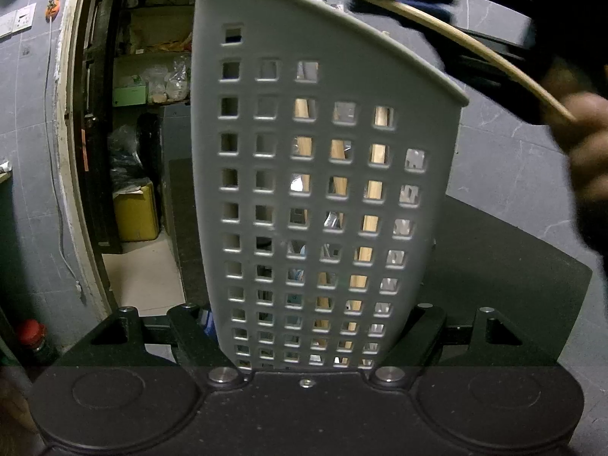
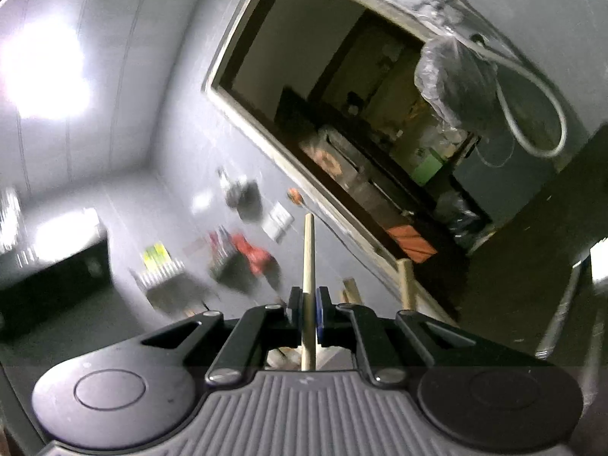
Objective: Organize utensils
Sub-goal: 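Lift the chopstick and carry it over the basket rim with the right tool, then lower the chopstick into the basket and open the right tool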
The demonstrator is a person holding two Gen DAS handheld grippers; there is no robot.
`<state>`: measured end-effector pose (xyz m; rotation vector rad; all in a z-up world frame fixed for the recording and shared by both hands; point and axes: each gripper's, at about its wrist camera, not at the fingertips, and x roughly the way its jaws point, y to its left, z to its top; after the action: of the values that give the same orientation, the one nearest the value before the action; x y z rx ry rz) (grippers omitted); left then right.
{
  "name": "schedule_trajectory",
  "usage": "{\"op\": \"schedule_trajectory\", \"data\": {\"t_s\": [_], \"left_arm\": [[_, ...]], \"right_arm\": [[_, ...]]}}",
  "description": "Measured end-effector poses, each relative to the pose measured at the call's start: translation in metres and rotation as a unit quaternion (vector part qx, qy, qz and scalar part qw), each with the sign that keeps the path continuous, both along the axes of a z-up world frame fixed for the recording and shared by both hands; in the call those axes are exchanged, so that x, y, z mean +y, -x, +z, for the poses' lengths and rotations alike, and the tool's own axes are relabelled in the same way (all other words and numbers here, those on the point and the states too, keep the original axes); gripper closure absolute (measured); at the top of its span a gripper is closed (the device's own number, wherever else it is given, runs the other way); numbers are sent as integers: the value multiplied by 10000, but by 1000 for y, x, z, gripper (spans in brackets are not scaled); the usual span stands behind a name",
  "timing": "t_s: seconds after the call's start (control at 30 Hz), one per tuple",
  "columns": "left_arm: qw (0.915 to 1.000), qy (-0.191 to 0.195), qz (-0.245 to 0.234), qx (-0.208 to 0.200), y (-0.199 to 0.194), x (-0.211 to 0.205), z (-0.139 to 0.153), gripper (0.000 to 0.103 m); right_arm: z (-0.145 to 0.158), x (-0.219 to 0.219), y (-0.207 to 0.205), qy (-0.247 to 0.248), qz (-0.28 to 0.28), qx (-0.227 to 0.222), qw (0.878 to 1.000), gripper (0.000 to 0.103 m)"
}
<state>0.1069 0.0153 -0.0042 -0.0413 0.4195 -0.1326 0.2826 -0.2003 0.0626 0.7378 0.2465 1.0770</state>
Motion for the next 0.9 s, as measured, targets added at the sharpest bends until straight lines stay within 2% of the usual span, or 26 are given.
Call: {"op": "schedule_trajectory", "data": {"t_s": [0.2, 0.4, 0.5, 0.57, 0.63, 0.77, 0.9], "left_arm": [[10000, 2, 7, -5, 0, -1, -1, 24], [10000, 2, 9, -2, 0, -2, -1, 24], [10000, 1, 10, -2, 0, -2, -1, 24], [10000, 1, 10, -2, 0, -2, -1, 24], [10000, -2, 10, -2, 0, -2, -1, 24], [10000, -36, 28, -8, 2, -4, -1, 24], [10000, -42, 24, -7, 3, -5, -1, 24]], "right_arm": [[30, -22, 30, 1441, 12, -111, 9895, 95], [52, -27, 62, 2204, 27, -136, 9753, 95], [55, -25, 69, 2401, 6, -151, 9706, 95], [55, -24, 71, 2268, 50, -133, 9738, 95], [54, -24, 69, 1918, 127, -116, 9813, 95], [46, -15, 50, 873, 285, -104, 9957, 95], [37, 4, 22, 160, 407, -113, 9990, 95]]}}
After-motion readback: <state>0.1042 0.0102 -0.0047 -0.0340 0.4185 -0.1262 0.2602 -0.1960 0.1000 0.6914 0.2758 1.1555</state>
